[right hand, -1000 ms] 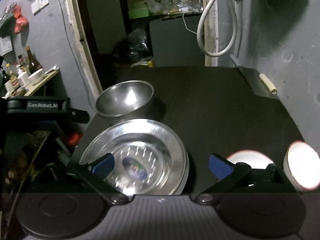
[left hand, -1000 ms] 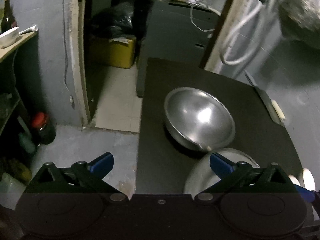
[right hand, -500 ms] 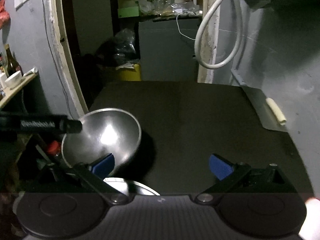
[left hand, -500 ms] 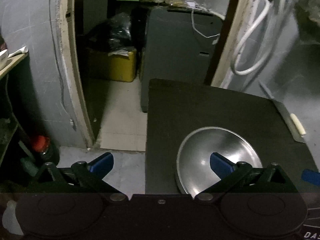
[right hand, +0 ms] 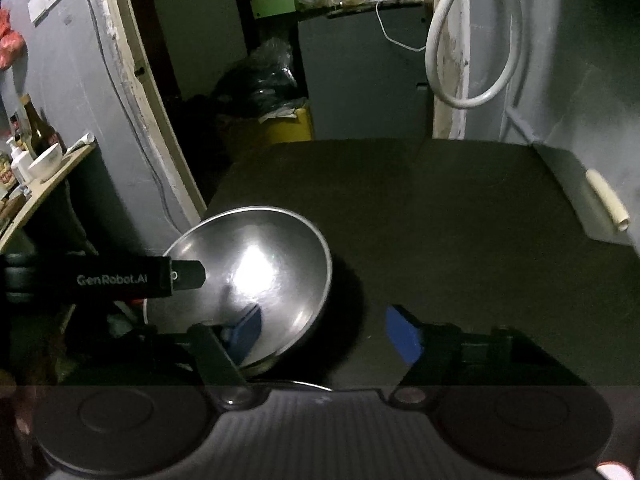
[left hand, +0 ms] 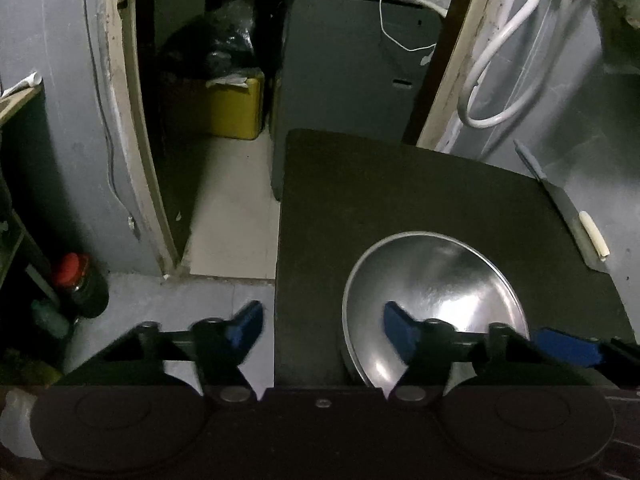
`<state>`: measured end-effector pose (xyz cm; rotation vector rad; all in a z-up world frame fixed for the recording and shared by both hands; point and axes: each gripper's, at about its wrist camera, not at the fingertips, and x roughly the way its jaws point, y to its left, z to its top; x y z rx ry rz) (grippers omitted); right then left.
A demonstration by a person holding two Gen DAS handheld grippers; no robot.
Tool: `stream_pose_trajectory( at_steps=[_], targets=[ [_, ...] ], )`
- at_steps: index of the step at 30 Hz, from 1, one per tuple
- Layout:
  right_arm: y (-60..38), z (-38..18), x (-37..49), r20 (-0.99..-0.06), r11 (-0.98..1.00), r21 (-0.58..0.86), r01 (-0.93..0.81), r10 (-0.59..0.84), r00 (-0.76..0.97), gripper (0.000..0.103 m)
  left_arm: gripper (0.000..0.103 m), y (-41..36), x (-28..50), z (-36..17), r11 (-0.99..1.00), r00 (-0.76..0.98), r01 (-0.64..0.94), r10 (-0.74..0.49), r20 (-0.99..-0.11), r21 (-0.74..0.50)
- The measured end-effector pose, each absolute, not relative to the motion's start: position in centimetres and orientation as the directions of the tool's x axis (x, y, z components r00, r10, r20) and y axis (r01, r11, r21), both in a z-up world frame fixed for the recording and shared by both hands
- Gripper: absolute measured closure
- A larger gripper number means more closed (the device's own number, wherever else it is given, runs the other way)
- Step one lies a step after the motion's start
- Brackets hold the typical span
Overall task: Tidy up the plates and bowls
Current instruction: 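Grasp the rim of the deep steel bowl with the left gripper, then lift the deep steel bowl with the left gripper toward the plate stack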
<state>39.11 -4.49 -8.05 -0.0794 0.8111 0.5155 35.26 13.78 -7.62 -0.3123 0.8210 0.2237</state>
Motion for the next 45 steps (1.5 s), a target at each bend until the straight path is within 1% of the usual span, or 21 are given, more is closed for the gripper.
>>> stream_pose_trajectory(
  at_steps=[1, 2, 3, 4, 5, 6, 9, 14, 18, 23, 28, 32, 35, 39, 45],
  targets=[
    [-4.5, -8.2, 39.2, -0.715, 0.873, 0.134, -0.468, 0.412, 0.565, 0.044, 0.059, 13.8, 35.3, -7.7, 0.931, 0.659, -0.310, 0.066, -0.749, -0.191],
    [-4.5, -8.3, 39.3, -0.718, 0.872, 0.142, -0.469, 0.417, 0.558, 0.049, 0.069, 13.8, 35.4, -7.9, 0.931, 0.652, -0.306, 0.052, -0.757, -0.200],
    [-4.5, -8.4, 39.3, -0.718, 0.869, 0.149, -0.471, 0.423, 0.553, 0.056, 0.073, 13.8, 35.5, -8.0, 0.931, 0.648, -0.302, 0.040, -0.760, -0.208],
    [-4.5, -8.4, 39.3, -0.715, 0.866, 0.158, -0.475, 0.432, 0.550, 0.063, 0.080, 13.9, 35.4, -8.1, 0.930, 0.646, -0.297, 0.027, -0.763, -0.218],
    [-4.5, -8.3, 39.3, -0.713, 0.861, 0.168, -0.480, 0.442, 0.544, 0.066, 0.087, 13.9, 35.3, -8.1, 0.928, 0.651, -0.287, 0.008, -0.759, -0.236],
    [-4.5, -8.3, 39.3, -0.711, 0.857, 0.176, -0.484, 0.450, 0.539, 0.071, 0.090, 13.8, 35.2, -8.1, 0.927, 0.656, -0.280, -0.004, -0.755, -0.248],
    [-4.5, -7.6, 38.9, -0.697, 0.857, 0.172, -0.486, 0.455, 0.555, 0.072, 0.090, 13.4, 34.9, -7.6, 0.928, 0.662, -0.280, 0.003, -0.749, -0.244],
    [-6.4, -5.0, 37.4, -0.623, 0.847, 0.189, -0.497, 0.495, 0.606, 0.075, 0.091, 12.4, 33.0, -4.8, 0.929, 0.738, -0.245, -0.006, -0.675, -0.276],
    [-9.0, -2.9, 35.8, -0.573, 0.835, 0.207, -0.511, 0.526, 0.628, 0.077, 0.091, 10.6, 31.2, -2.3, 0.946, 0.779, -0.184, -0.027, -0.627, -0.268],
    [-12.9, -1.0, 32.8, -0.551, 0.820, 0.198, -0.537, 0.546, 0.631, 0.078, 0.091, 7.6, 28.5, -0.6, 0.958, 0.784, -0.108, -0.083, -0.616, -0.266],
    [-16.7, -0.4, 28.3, -0.569, 0.816, 0.175, -0.551, 0.541, 0.620, 0.078, 0.090, 4.4, 25.3, -0.6, 0.961, 0.749, -0.037, -0.154, -0.644, -0.272],
    [-19.3, -0.9, 24.2, -0.615, 0.819, 0.129, -0.559, 0.508, 0.603, 0.078, 0.090, 1.7, 22.9, -1.7, 0.956, 0.674, 0.001, -0.217, -0.706, -0.293],
    [-21.3, -1.7, 22.0, -0.656, 0.826, 0.151, -0.543, 0.495, 0.570, 0.078, 0.090, 0.4, 21.3, -2.6, 0.946, 0.624, 0.018, -0.264, -0.735, -0.324],
    [-23.3, -2.3, 19.5, -0.694, 0.822, 0.178, -0.541, 0.494, 0.524, 0.078, 0.090, -1.2, 19.3, -3.6, 0.941, 0.552, 0.047, -0.304, -0.776, -0.336],
    [-25.0, -3.7, 16.8, -0.742, 0.790, 0.223, -0.571, 0.517, 0.426, 0.077, 0.090, -1.6, 17.2, -5.0, 0.934, 0.452, 0.049, -0.336, -0.826, -0.353]
  ],
)
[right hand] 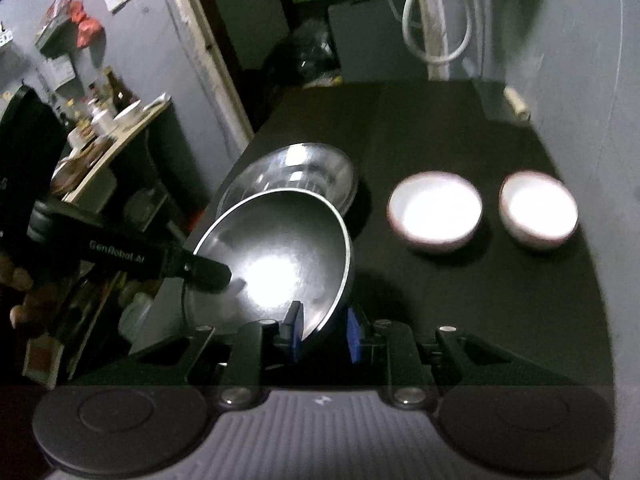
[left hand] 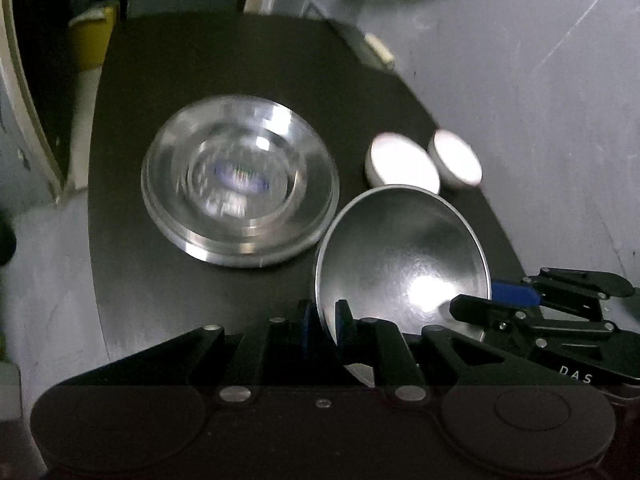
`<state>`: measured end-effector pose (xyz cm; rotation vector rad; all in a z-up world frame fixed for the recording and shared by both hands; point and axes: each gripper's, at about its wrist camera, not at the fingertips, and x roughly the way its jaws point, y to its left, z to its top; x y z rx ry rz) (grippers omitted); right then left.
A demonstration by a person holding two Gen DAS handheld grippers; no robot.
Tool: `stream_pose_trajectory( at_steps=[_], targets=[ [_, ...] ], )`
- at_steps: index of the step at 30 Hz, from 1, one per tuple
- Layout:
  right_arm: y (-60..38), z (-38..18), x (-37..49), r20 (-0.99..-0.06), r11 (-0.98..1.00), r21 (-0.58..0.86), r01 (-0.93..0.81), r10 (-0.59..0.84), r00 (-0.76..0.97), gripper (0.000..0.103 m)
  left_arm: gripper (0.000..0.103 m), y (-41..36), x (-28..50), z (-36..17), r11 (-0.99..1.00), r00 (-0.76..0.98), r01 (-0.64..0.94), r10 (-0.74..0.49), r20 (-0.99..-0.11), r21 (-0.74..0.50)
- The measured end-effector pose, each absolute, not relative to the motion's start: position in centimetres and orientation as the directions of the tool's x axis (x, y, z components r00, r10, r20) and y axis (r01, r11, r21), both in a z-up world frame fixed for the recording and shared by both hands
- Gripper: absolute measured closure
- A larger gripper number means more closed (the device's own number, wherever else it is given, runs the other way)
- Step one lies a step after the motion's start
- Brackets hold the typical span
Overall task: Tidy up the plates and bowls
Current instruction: 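Lift the deep steel bowl with the left gripper toward the plate stack, then lower the steel bowl beside the plate stack and open the left gripper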
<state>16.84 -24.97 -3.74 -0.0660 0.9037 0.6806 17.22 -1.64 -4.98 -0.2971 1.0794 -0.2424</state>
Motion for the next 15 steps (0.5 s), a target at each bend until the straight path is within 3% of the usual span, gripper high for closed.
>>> stream_pose_trajectory(
  at_steps=[15],
  targets=[
    [-23.6, -5.6, 17.2, -0.766, 0.711, 0.353, -0.608, 0.593, 0.248, 0.075, 0.090, -0.3, 16.0, -6.8, 0.956, 0.327, -0.057, -0.254, -0.910, -0.287]
  ],
)
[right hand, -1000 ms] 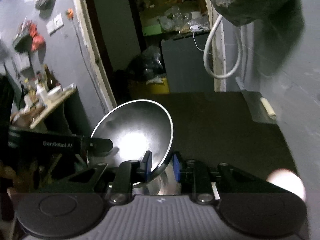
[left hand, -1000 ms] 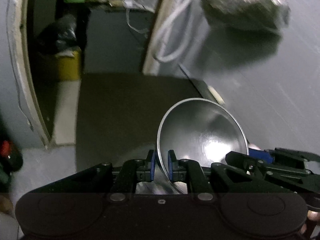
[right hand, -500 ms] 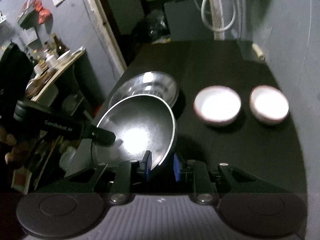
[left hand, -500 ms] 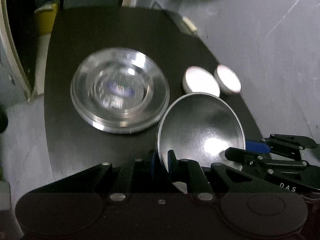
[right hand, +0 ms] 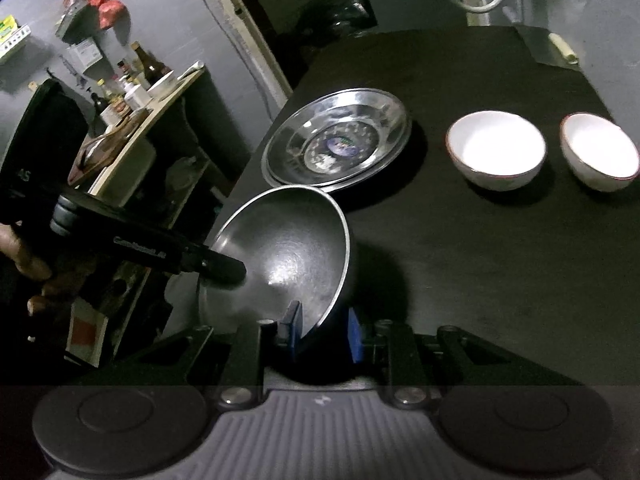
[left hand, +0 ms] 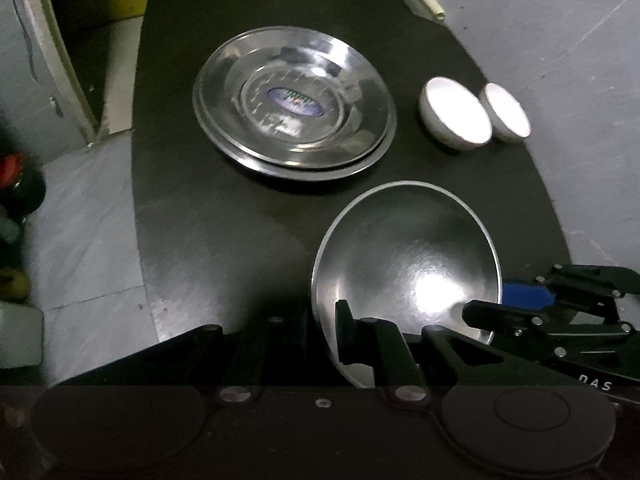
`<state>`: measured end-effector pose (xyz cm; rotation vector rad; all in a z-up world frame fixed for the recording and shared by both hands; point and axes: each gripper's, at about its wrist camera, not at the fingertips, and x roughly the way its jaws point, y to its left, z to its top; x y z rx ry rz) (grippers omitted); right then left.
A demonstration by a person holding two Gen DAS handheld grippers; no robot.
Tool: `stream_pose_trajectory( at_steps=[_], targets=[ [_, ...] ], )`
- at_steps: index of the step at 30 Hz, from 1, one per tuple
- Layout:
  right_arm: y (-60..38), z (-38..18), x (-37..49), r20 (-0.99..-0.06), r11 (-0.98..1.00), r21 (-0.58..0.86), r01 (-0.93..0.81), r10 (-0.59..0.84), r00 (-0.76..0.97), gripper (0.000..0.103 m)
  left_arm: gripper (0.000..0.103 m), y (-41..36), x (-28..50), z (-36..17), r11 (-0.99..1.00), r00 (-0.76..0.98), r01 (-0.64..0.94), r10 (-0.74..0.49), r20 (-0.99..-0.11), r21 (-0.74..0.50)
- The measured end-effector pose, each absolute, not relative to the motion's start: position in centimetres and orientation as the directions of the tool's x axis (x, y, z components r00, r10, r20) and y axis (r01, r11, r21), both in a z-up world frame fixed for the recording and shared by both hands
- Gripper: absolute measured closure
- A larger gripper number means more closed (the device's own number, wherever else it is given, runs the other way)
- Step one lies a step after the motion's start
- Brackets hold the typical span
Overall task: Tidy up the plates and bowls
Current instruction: 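Lower the steel bowl beside the plate stack and open the left gripper, then reach the left gripper to a red-rimmed white bowl and grasp its rim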
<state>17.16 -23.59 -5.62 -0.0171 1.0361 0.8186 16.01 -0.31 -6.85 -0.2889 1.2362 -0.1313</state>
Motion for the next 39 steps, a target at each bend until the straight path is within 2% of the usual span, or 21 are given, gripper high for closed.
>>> stream_pose_trajectory(
  at_steps=[6, 8, 12, 15, 17, 18, 20, 22, 24, 26, 27, 30, 39],
  targets=[
    [-23.0, -6.2, 17.4, -0.777, 0.701, 0.357, -0.617, 0.590, 0.222, 0.074, 0.088, 0.0, 15.8, -7.1, 0.956, 0.305, -0.081, -0.246, -0.920, -0.282],
    [-22.8, -6.5, 17.5, -0.779, 0.701, 0.358, -0.617, 0.588, 0.216, 0.074, 0.084, 0.0, 15.8, -7.2, 0.956, 0.295, -0.082, -0.247, -0.923, -0.282],
    [-22.7, -6.8, 17.7, -0.780, 0.707, 0.360, -0.608, 0.586, 0.219, 0.067, 0.080, -0.5, 16.1, -7.2, 0.961, 0.295, -0.058, -0.244, -0.924, -0.272],
    [-22.9, -6.8, 17.7, -0.778, 0.719, 0.356, -0.596, 0.581, 0.237, 0.066, 0.069, -0.5, 16.1, -7.0, 0.966, 0.301, -0.056, -0.224, -0.927, -0.252],
    [-23.2, -6.7, 17.7, -0.774, 0.732, 0.355, -0.581, 0.579, 0.256, 0.059, 0.060, -0.3, 16.1, -6.6, 0.972, 0.315, -0.067, -0.194, -0.929, -0.225],
    [-23.4, -6.7, 17.7, -0.771, 0.739, 0.353, -0.574, 0.577, 0.269, 0.055, 0.057, -0.1, 16.1, -6.3, 0.975, 0.322, -0.073, -0.176, -0.930, -0.210],
    [-24.0, -6.4, 17.6, -0.761, 0.755, 0.352, -0.553, 0.575, 0.301, 0.048, 0.043, 0.5, 16.0, -5.6, 0.979, 0.347, -0.092, -0.139, -0.928, -0.181],
    [-24.7, -6.2, 17.7, -0.747, 0.773, 0.353, -0.527, 0.572, 0.340, 0.036, 0.035, 0.8, 16.2, -4.9, 0.983, 0.371, -0.099, -0.109, -0.922, -0.156],
    [-25.4, -6.2, 17.7, -0.730, 0.790, 0.356, -0.500, 0.568, 0.379, 0.025, 0.023, 0.9, 16.6, -4.2, 0.987, 0.409, -0.094, -0.078, -0.909, -0.127],
    [-26.1, -6.2, 17.8, -0.713, 0.808, 0.358, -0.468, 0.560, 0.422, 0.016, 0.005, 0.5, 17.3, -3.4, 0.993, 0.463, -0.070, -0.049, -0.885, -0.092],
    [-26.4, -6.3, 17.9, -0.704, 0.816, 0.359, -0.452, 0.555, 0.444, 0.012, 0.002, 0.2, 17.6, -3.1, 0.996, 0.488, -0.045, -0.045, -0.872, -0.077],
    [-27.0, -6.6, 18.5, -0.687, 0.837, 0.360, -0.413, 0.537, 0.489, 0.001, 0.001, -1.4, 19.5, -2.4, 0.997, 0.528, 0.067, -0.077, -0.846, -0.049],
    [-28.9, -7.5, 20.9, -0.651, 0.911, 0.317, -0.265, 0.412, 0.638, 0.000, 0.001, -6.3, 26.5, -2.4, 0.977, 0.602, 0.209, -0.150, -0.784, -0.026]
  ],
)
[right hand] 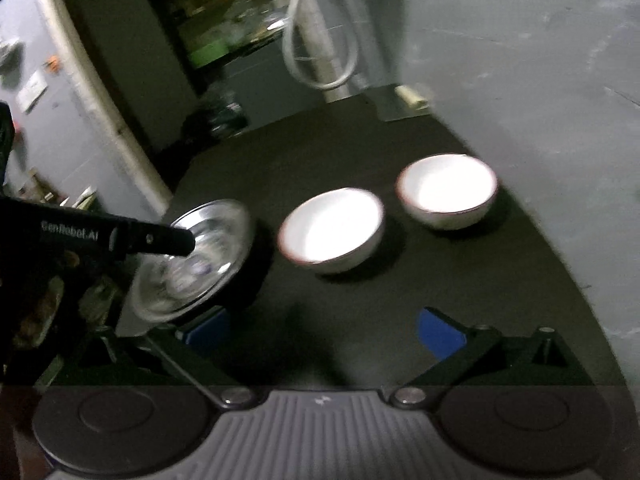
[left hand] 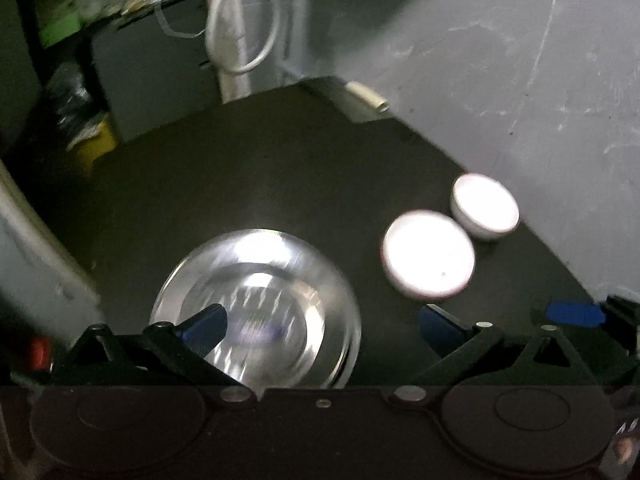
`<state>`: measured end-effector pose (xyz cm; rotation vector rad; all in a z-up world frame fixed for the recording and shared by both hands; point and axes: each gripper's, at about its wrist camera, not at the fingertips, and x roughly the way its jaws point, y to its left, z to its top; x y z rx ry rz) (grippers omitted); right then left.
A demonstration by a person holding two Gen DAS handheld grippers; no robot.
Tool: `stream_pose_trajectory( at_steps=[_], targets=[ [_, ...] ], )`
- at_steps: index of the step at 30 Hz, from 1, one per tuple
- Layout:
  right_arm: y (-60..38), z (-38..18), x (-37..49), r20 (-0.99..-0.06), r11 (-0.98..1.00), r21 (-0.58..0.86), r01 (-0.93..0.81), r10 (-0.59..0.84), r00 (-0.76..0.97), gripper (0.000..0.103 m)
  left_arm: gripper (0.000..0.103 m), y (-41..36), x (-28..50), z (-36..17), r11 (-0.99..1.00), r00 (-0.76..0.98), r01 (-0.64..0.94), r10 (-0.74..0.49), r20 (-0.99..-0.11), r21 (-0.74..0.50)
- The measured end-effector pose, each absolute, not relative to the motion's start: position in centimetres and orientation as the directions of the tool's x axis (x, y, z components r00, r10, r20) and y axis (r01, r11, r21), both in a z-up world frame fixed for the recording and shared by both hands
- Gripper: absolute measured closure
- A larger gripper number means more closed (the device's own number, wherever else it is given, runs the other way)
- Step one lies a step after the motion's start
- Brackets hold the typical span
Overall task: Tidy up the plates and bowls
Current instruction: 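Reach the left gripper to a red-rimmed white bowl and grasp its rim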
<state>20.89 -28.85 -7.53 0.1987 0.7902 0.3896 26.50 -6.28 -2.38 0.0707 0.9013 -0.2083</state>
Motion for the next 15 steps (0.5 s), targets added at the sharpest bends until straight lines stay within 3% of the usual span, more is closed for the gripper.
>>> stream_pose_trajectory(
  at_steps=[6, 10, 15],
  targets=[
    [-29.9, -9.1, 23.3, -0.647, 0.929, 0.325, -0.179, 0.356, 0.674, 0.000, 0.001, -10.0, 32.3, -3.9, 0.948, 0.575, 0.316, -0.167, -0.801, 0.029],
    [-29.6, -9.6, 24.3, -0.638, 0.952, 0.241, -0.190, 0.303, 0.708, 0.000, 0.001, -12.0, 34.4, -5.2, 0.935, 0.578, 0.334, -0.105, -0.809, 0.117],
    [-29.3, -9.6, 25.4, -0.640, 0.952, 0.249, -0.178, 0.299, 0.708, 0.007, 0.001, -13.3, 35.5, -6.3, 0.910, 0.566, 0.367, -0.055, -0.822, 0.192]
  ],
)
